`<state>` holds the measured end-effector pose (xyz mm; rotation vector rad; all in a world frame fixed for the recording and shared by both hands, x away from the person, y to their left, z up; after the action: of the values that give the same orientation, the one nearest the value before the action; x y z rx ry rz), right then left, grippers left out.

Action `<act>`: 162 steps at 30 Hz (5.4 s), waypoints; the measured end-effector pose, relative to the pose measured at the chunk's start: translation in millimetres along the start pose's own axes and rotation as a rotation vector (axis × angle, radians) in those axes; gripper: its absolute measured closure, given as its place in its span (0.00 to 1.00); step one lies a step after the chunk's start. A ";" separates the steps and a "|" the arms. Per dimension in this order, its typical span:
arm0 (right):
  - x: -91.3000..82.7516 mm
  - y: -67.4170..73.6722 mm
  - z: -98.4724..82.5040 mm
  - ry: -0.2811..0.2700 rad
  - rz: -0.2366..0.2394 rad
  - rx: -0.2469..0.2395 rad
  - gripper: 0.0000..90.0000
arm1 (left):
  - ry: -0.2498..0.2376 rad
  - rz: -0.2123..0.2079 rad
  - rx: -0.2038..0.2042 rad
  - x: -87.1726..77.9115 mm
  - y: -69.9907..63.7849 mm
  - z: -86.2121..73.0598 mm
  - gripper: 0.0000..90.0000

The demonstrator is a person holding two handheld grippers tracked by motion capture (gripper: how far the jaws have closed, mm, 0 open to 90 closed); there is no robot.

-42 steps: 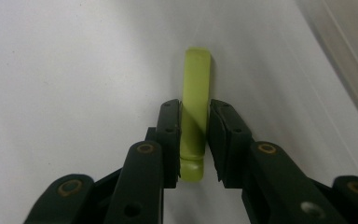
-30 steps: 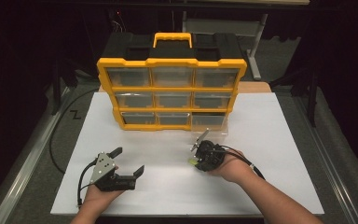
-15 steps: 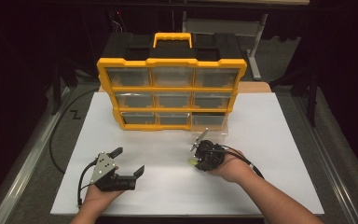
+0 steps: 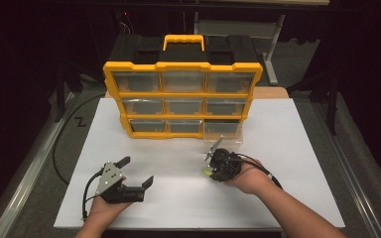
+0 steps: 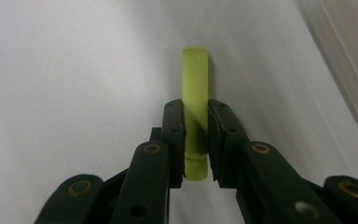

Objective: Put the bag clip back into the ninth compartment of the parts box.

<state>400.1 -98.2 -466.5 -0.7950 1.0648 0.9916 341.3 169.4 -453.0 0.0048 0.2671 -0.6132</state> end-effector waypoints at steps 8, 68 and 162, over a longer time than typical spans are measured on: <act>-8.1 -1.3 -6.0 0.005 0.011 -0.004 0.89 | 0.001 0.000 0.002 -0.1 -0.2 0.0 0.00; -37.5 -7.1 -62.1 0.066 0.063 0.014 0.89 | -0.007 0.002 0.000 -0.6 0.3 0.7 0.00; -110.9 -27.7 -33.9 0.093 0.075 -0.040 0.89 | -0.011 -0.007 0.000 -1.0 -1.2 1.1 0.00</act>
<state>396.8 -167.6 -369.5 -0.8455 1.1654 1.0505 340.1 168.9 -451.6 0.0007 0.2570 -0.6196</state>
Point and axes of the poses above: each handheld gripper's, and its own axes: x roughly forward along the jaws, z roughly out of its top, y roughly to its left, the point moved 7 cm from there along x, roughly forward along the jaws, and after that the axes turned 4 degrees about -x, right-handed, at the moved point
